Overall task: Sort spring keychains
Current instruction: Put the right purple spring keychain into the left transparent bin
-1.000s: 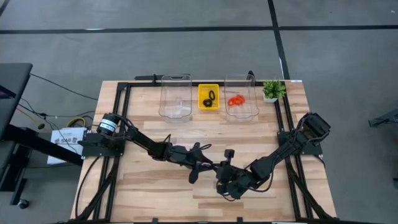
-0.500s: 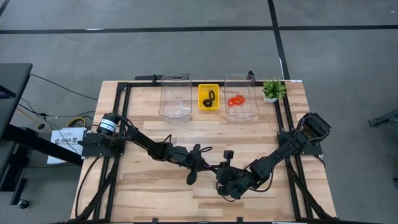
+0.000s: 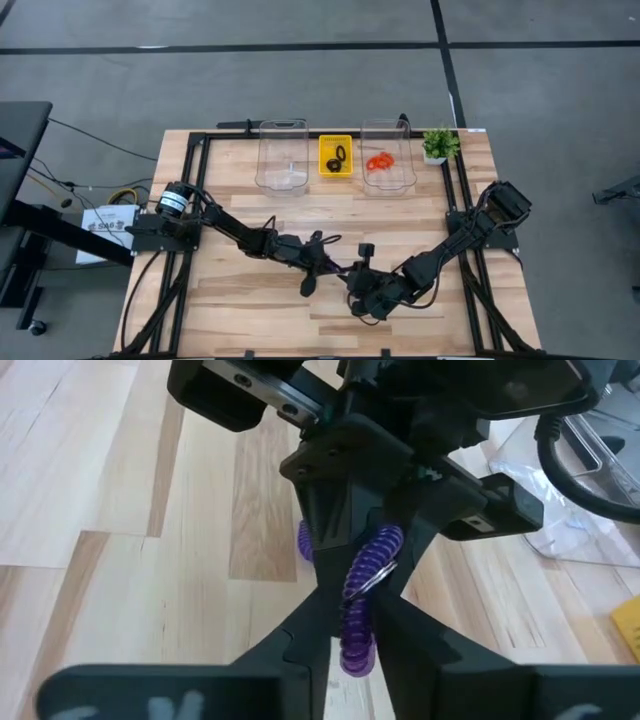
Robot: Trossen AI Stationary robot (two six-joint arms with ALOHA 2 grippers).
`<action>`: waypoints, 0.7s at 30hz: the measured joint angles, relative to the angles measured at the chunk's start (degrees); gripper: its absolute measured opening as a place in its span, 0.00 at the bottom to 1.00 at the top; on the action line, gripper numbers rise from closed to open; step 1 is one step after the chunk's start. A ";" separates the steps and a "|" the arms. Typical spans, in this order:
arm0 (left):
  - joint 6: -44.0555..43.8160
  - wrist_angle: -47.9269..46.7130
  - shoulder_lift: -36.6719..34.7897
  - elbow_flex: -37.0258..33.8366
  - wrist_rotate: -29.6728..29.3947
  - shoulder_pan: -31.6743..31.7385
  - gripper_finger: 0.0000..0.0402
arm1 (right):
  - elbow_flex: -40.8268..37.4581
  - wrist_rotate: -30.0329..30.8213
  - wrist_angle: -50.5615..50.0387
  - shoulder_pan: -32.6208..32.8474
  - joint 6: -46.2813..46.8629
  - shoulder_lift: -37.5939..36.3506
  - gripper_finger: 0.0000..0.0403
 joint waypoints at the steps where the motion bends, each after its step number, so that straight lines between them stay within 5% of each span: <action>1: 0.00 0.00 0.00 0.00 0.00 0.00 0.10 | 0.00 0.00 -0.01 0.00 0.00 0.00 0.18; 14: -0.29 -3.83 0.00 0.00 -0.63 -0.06 0.10 | -0.02 0.47 -3.18 -0.66 -2.92 0.02 0.45; 21: 1.10 -9.41 -2.38 0.00 -0.72 1.50 0.10 | -0.02 2.05 -11.37 -1.14 -3.06 0.02 0.51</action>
